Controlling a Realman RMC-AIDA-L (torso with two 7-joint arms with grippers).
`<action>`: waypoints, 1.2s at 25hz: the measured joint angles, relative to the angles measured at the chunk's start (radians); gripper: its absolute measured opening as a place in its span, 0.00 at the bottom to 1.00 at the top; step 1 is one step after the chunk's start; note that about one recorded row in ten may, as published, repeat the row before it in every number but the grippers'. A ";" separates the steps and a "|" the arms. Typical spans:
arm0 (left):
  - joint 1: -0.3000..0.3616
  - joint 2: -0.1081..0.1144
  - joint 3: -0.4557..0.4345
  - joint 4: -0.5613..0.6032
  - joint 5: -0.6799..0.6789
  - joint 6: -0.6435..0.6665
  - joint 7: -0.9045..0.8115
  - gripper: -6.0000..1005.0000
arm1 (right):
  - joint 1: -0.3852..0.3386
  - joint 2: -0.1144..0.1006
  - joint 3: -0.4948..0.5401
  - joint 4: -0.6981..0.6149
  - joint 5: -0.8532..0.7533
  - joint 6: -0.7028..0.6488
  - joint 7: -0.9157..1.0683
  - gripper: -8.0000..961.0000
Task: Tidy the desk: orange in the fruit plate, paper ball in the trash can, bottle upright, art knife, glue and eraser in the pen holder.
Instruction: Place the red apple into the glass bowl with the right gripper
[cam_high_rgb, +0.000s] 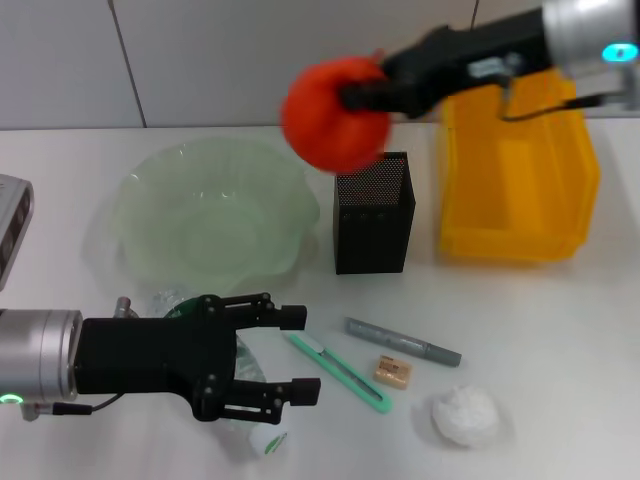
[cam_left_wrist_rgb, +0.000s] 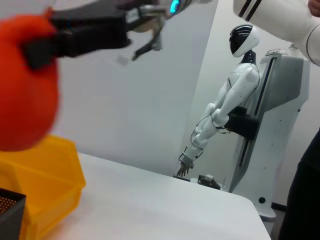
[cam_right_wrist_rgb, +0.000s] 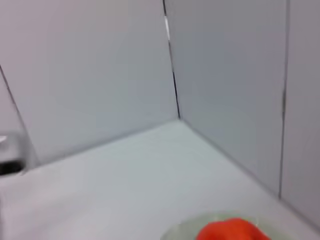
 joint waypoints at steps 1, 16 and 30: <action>-0.001 0.000 -0.003 0.004 0.002 -0.001 0.002 0.84 | 0.027 0.008 -0.040 -0.080 0.040 0.104 -0.045 0.13; 0.008 0.005 -0.007 0.009 -0.002 -0.001 0.003 0.84 | 0.177 0.082 -0.394 -0.408 0.162 0.655 -0.118 0.06; 0.014 0.005 -0.003 0.009 0.002 0.002 0.003 0.84 | 0.174 0.084 -0.449 -0.407 0.215 0.684 -0.117 0.51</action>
